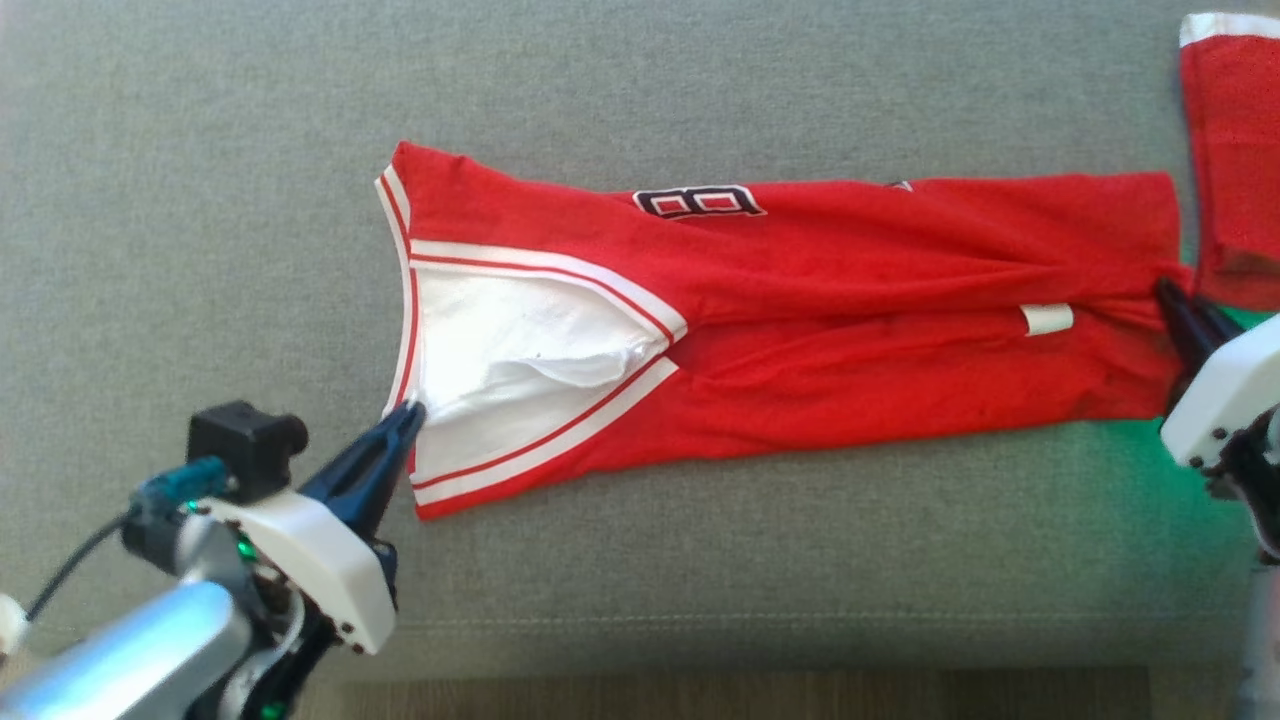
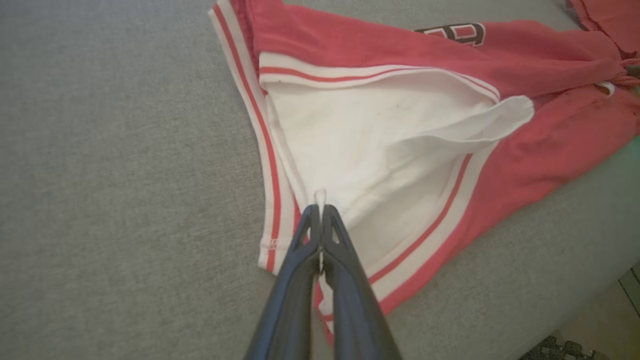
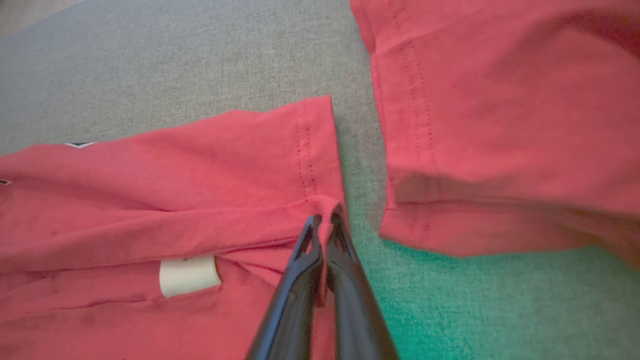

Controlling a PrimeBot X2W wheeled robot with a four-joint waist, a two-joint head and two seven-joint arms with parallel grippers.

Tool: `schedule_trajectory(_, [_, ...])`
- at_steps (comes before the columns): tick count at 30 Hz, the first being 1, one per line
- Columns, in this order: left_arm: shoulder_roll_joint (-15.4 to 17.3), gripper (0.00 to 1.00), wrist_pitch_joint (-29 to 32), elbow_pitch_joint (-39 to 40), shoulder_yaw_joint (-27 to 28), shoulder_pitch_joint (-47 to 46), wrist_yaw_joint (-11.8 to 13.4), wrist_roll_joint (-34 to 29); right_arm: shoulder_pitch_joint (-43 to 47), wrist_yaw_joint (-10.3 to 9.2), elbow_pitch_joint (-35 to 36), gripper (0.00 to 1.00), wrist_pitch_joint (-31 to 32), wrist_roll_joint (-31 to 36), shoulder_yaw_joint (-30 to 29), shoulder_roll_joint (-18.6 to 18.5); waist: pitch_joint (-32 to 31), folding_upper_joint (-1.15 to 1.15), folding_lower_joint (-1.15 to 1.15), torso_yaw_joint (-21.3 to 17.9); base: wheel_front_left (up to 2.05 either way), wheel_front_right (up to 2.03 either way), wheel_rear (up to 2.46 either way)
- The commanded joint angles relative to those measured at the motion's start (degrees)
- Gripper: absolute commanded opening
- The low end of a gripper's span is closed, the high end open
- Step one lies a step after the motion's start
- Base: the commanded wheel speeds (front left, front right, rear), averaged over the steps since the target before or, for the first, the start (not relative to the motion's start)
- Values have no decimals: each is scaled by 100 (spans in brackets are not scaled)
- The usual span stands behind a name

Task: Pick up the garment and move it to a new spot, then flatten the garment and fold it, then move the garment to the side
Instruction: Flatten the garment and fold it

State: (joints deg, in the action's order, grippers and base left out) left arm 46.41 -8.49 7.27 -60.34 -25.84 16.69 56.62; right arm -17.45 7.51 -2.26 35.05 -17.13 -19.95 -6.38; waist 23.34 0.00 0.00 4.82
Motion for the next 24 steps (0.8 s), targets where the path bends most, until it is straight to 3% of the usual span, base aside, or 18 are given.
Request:
schedule_trajectory(1, [151, 0, -89, 52, 215, -23, 51, 34, 44, -2, 188, 0, 1, -17, 102, -15, -31, 0, 0, -17, 0, 0, 0])
schedule_trajectory(2, [84, 0, -142, -29, 222, 9, 92, 42, 57, -2, 177, 15, -35, -43, 114, 2, -65, 0, 0, -30, 0, 0, 0])
schedule_trajectory(3, [21, 33, -198, -112, 235, 41, 157, 37, 73, -2, 167, 52, -88, -67, 118, 24, -102, 0, 0, -40, 0, 0, 0])
schedule_trajectory(4, [-50, 91, -260, -189, 265, 81, 240, 43, 92, -2, 158, 100, -159, -82, 109, 49, -145, 0, 0, -50, 0, 0, 0])
schedule_trajectory(5, [-136, 100, -336, -245, 319, 126, 335, 57, 115, -2, 141, 100, -242, -88, 93, 75, -198, 0, 0, -59, 0, 0, 0])
schedule_trajectory(11, [-556, 100, -605, -226, 644, 452, 974, -182, 237, -2, -164, 100, -721, -138, -46, 231, -522, 0, 0, -74, 0, 0, 0])
schedule_trajectory(14, [-894, 100, -645, 15, 927, 677, 1272, -688, 240, -2, -496, 100, -933, -306, -318, 310, -735, 0, 0, 34, 0, 0, 0])
schedule_trajectory(19, [-1352, 100, -649, 239, 1378, 1114, 1406, -1617, 159, -2, -835, 100, -1122, -554, -634, 342, -882, 0, 0, 201, 0, 0, 0])
schedule_trajectory(24, [-1802, 100, -650, 305, 1763, 1502, 1258, -2271, 8, -2, -1278, 100, -1307, -661, -814, 348, -956, 0, 0, 392, 0, 0, 0])
